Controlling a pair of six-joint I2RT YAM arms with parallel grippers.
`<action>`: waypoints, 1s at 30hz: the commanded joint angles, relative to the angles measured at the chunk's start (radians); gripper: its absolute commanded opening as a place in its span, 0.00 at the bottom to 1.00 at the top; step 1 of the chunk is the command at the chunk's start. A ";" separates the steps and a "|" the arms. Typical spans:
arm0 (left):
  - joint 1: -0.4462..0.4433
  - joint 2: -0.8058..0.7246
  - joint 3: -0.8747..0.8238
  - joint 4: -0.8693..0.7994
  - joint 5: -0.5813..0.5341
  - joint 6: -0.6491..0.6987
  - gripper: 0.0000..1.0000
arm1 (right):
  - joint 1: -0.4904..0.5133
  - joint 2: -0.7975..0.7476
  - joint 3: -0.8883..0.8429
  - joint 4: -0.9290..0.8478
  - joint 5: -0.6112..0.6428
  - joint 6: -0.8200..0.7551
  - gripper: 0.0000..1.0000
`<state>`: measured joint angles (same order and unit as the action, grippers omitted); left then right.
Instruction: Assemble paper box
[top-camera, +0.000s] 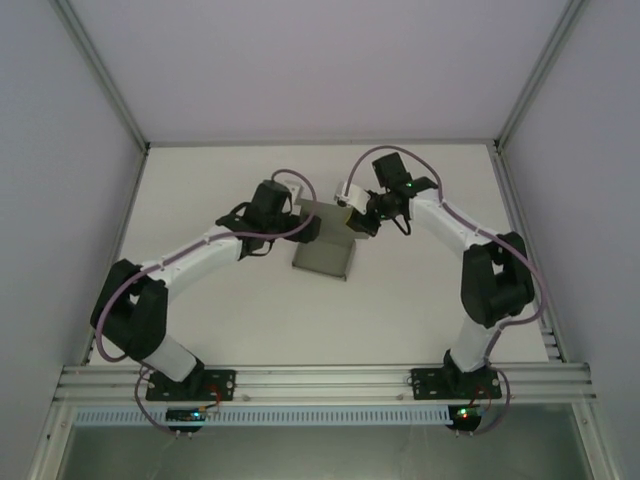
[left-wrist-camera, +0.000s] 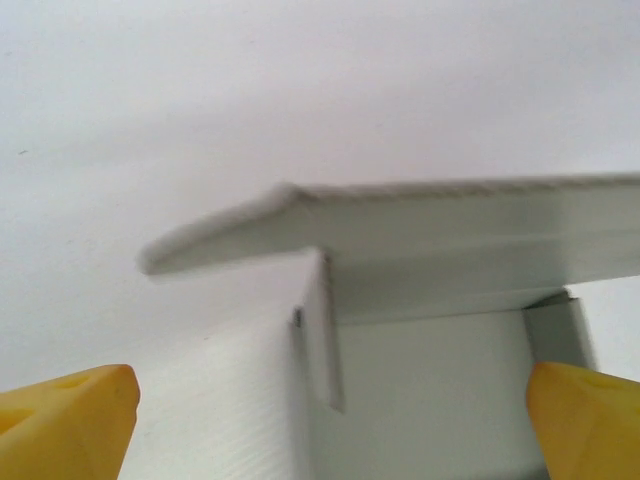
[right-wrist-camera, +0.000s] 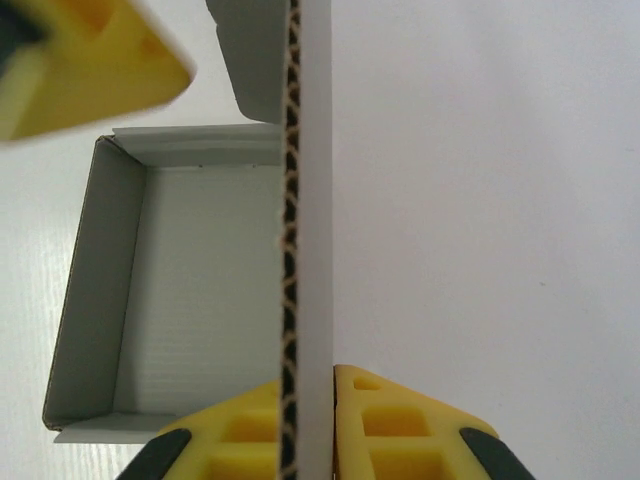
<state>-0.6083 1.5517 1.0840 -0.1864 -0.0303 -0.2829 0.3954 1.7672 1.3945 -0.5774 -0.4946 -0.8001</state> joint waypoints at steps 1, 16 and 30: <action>0.031 -0.016 0.036 -0.082 0.011 0.001 0.93 | 0.003 0.065 0.119 -0.133 -0.043 -0.126 0.12; 0.038 0.137 0.221 -0.200 0.016 0.056 0.47 | -0.009 0.183 0.280 -0.210 -0.048 -0.147 0.18; 0.031 0.136 0.228 -0.209 -0.043 0.041 0.00 | -0.011 0.126 0.266 -0.263 0.202 0.025 0.20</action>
<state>-0.5716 1.7123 1.2896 -0.3809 -0.0452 -0.2367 0.3820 1.9347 1.6466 -0.7765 -0.3523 -0.8215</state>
